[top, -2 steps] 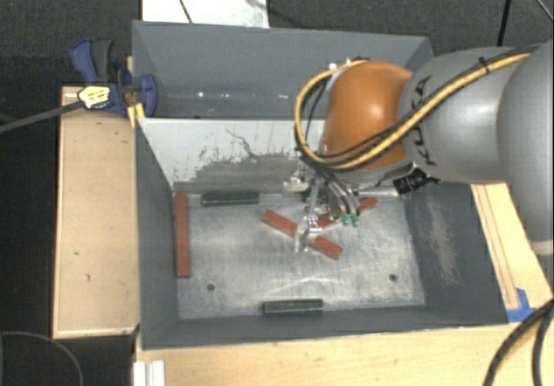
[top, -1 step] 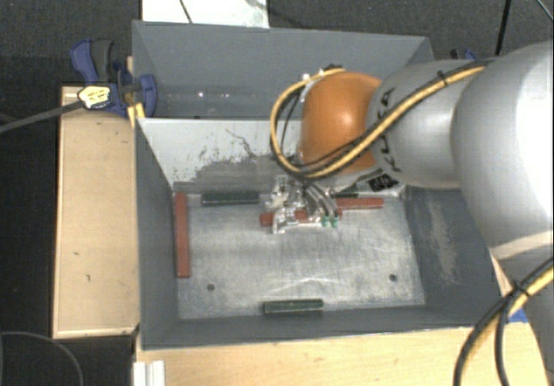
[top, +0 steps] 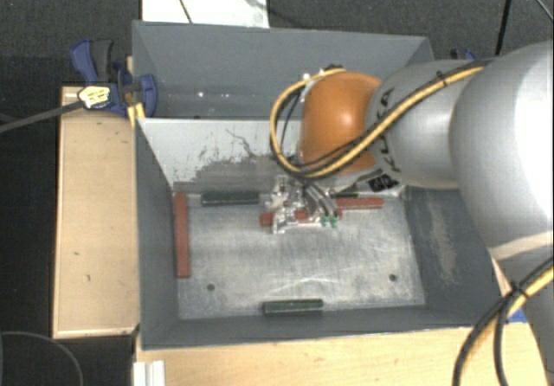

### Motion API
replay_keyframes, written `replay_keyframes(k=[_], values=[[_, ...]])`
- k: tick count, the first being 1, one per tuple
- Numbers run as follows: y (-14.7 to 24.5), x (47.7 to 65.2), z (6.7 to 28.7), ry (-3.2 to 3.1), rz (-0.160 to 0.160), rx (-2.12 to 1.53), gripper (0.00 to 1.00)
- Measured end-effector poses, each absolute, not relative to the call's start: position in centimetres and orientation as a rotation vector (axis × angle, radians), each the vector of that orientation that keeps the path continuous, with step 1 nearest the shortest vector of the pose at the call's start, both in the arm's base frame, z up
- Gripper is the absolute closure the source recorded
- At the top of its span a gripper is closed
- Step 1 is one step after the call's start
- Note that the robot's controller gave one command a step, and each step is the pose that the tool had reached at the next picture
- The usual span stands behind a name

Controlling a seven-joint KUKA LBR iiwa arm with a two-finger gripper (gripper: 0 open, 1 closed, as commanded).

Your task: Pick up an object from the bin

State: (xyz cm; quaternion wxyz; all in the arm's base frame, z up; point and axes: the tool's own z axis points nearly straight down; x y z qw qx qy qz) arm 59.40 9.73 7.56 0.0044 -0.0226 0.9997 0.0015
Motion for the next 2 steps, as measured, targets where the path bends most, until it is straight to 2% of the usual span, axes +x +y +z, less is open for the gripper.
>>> replay_keyframes(k=[1,2], values=[[9.7,59.4,7.6,3.132,0.005,-0.069,1.00],[8.9,58.2,23.1,3.134,0.003,-0.033,1.00]])
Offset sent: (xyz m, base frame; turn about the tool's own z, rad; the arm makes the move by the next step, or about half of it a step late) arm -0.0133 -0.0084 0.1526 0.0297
